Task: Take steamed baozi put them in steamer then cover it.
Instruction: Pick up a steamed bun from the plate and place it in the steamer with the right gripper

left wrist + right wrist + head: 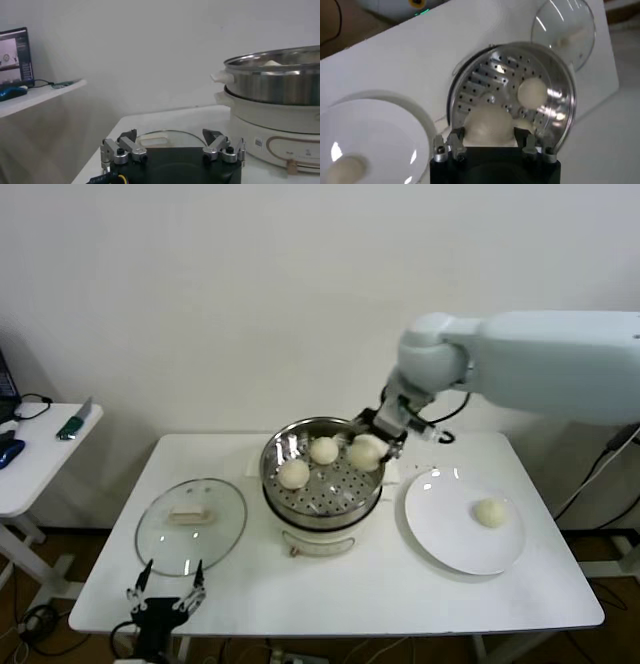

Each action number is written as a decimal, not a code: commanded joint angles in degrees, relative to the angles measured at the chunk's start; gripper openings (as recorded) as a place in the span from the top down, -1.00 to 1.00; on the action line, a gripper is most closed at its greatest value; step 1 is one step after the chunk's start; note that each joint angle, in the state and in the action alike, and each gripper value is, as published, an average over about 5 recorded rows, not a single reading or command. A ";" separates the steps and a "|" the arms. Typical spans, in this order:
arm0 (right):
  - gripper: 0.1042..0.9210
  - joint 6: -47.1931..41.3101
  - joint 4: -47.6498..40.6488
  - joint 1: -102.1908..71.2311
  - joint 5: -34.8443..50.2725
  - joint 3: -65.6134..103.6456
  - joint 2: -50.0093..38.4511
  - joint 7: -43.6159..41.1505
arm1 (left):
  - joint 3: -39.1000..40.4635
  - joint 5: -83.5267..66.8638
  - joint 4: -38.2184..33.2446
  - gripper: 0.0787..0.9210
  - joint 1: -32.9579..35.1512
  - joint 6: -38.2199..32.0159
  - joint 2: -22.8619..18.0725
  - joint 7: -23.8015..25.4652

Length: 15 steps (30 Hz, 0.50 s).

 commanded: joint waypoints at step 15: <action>-0.38 2.77 -7.74 -16.74 -11.11 1.45 10.13 5.45 | -0.27 0.04 0.01 -0.77 0.45 -0.16 -0.27 -0.16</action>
